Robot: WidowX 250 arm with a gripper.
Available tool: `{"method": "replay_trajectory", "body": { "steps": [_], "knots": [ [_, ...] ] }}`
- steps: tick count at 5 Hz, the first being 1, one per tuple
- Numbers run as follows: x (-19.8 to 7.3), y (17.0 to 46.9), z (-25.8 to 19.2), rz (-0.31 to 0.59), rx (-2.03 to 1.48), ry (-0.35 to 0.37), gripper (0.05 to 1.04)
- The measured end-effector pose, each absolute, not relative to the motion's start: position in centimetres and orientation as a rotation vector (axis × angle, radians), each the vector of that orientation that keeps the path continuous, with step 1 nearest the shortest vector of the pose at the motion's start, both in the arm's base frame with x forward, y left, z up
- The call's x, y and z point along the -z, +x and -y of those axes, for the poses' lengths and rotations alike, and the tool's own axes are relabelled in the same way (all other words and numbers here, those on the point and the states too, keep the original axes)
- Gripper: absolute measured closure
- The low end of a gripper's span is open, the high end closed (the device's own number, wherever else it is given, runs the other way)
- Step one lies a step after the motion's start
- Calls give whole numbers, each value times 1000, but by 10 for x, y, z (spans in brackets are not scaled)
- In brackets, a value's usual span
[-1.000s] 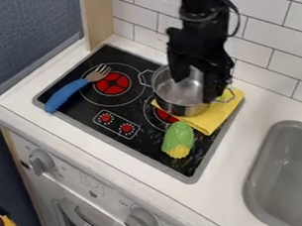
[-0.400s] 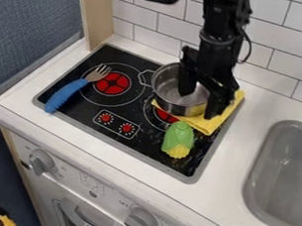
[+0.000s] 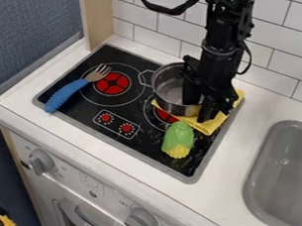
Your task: Take the pan and put it above the left burner
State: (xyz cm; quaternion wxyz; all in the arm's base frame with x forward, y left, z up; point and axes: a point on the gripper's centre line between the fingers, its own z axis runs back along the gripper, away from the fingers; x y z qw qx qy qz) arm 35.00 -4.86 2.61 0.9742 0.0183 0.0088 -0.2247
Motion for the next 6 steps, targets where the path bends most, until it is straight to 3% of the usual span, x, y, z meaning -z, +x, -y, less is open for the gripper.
{"method": "replay_trajectory", "body": {
  "steps": [1, 2, 3, 4, 5, 6],
  "knots": [
    [-27, 350, 51, -21, 463, 45, 859],
    [-29, 352, 51, -18, 466, 47, 982],
    [-30, 352, 52, -24, 469, 42, 998],
    [-48, 357, 45, 0, 433, 27, 1003],
    [-92, 366, 14, 95, 312, 23, 1015],
    [-99, 371, -32, 121, 171, 24, 1016]
  ]
}}
